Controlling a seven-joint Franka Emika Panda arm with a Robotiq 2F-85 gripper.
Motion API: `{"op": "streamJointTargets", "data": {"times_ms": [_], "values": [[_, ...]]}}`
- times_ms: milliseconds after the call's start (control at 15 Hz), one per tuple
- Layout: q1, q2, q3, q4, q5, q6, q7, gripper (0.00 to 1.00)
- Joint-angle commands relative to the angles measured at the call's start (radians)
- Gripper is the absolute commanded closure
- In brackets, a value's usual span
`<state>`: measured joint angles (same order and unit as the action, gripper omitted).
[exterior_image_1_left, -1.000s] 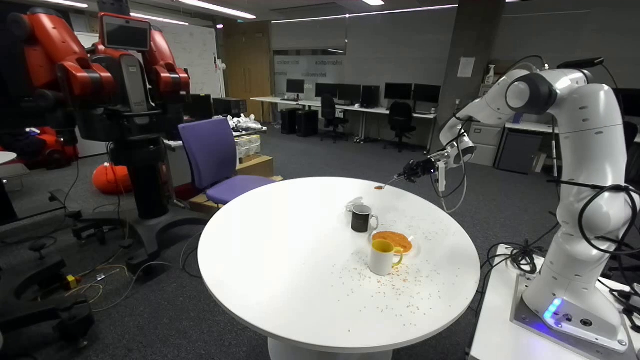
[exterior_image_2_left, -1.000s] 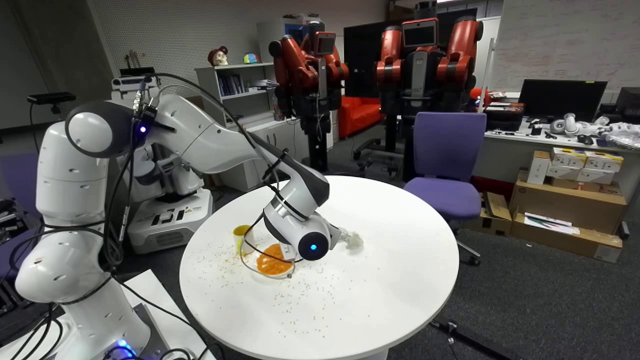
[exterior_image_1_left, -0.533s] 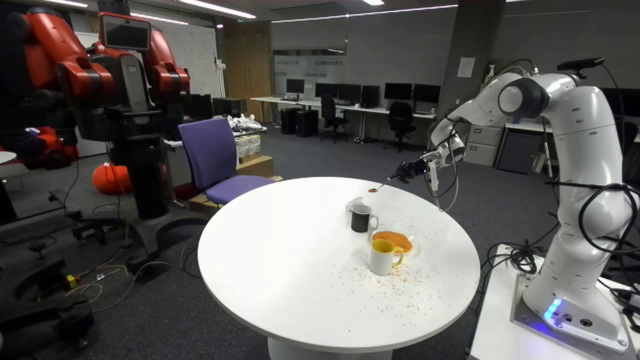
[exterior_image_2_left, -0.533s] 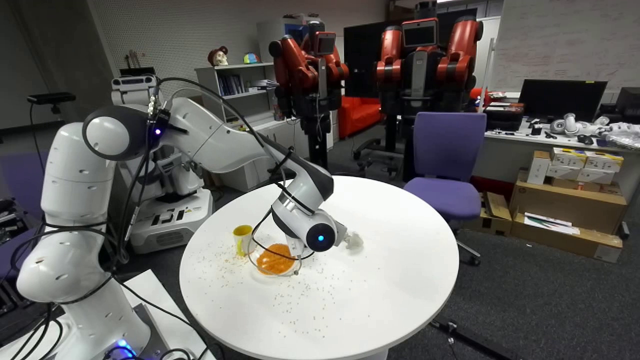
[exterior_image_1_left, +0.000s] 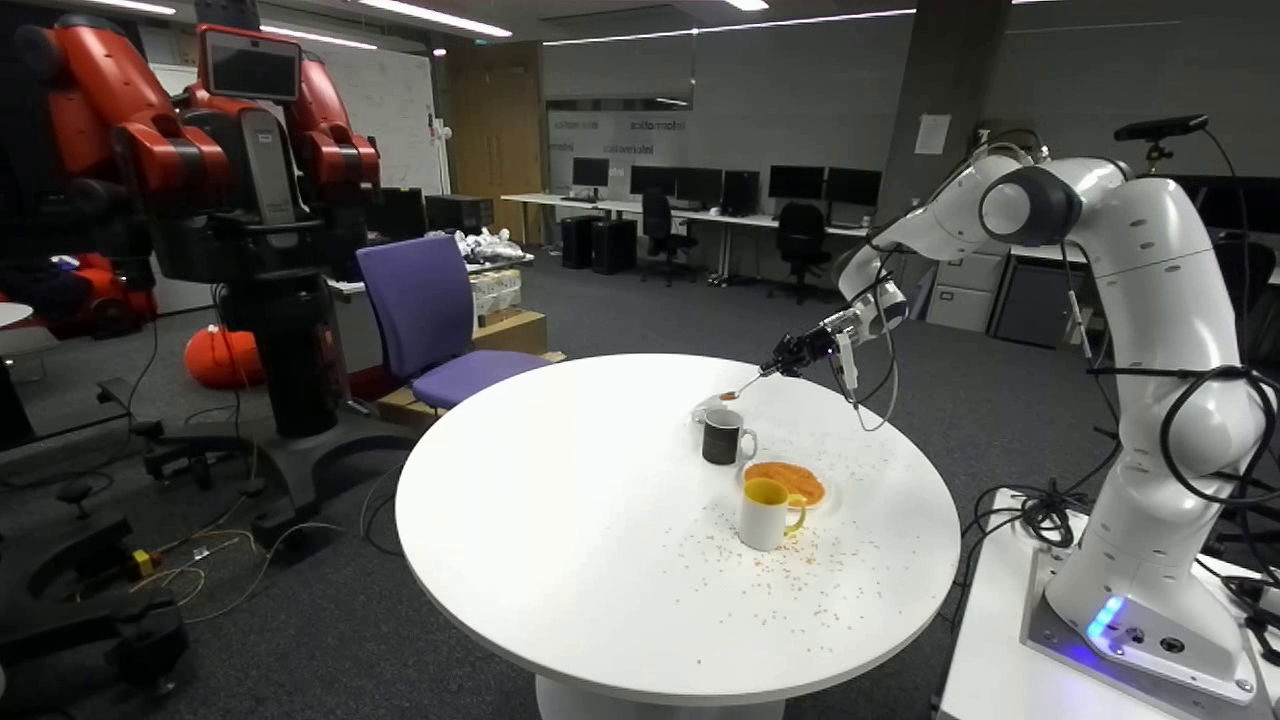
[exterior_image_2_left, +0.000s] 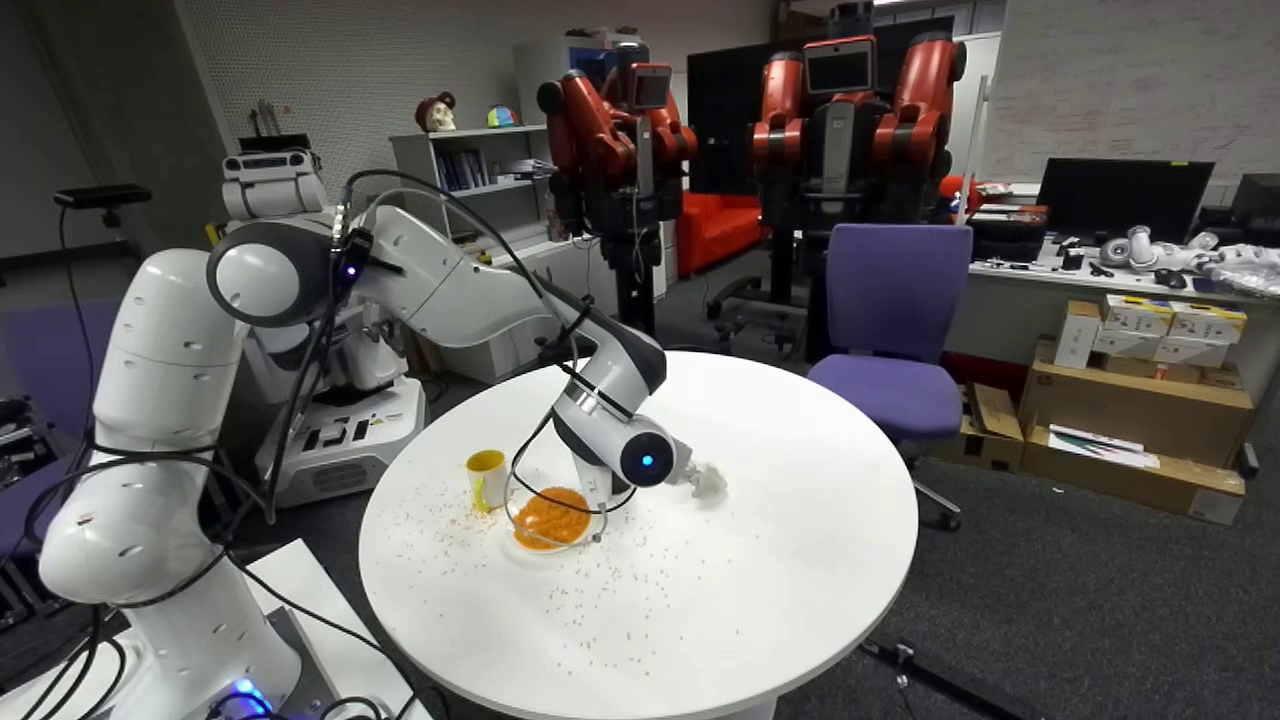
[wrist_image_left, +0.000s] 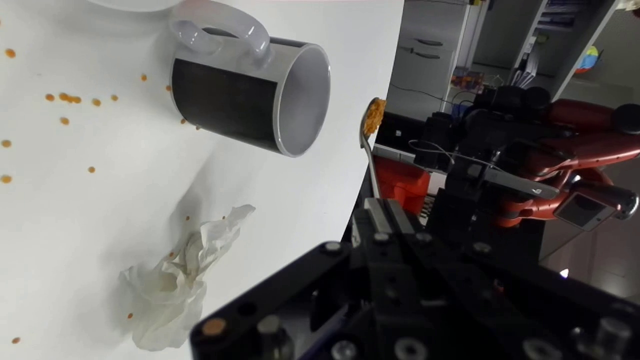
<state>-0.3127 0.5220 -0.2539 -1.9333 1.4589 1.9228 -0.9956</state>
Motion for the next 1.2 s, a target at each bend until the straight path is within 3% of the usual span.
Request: {"op": "streamJointTargets", "data": {"times_ms": [0,1133], "values": [[0.008,0.021,0.008,0.037,-0.007,0.037,0.039,0.99],[0.063,0.039,0.030,0.033,-0.053,0.199,0.030,0.99]]}}
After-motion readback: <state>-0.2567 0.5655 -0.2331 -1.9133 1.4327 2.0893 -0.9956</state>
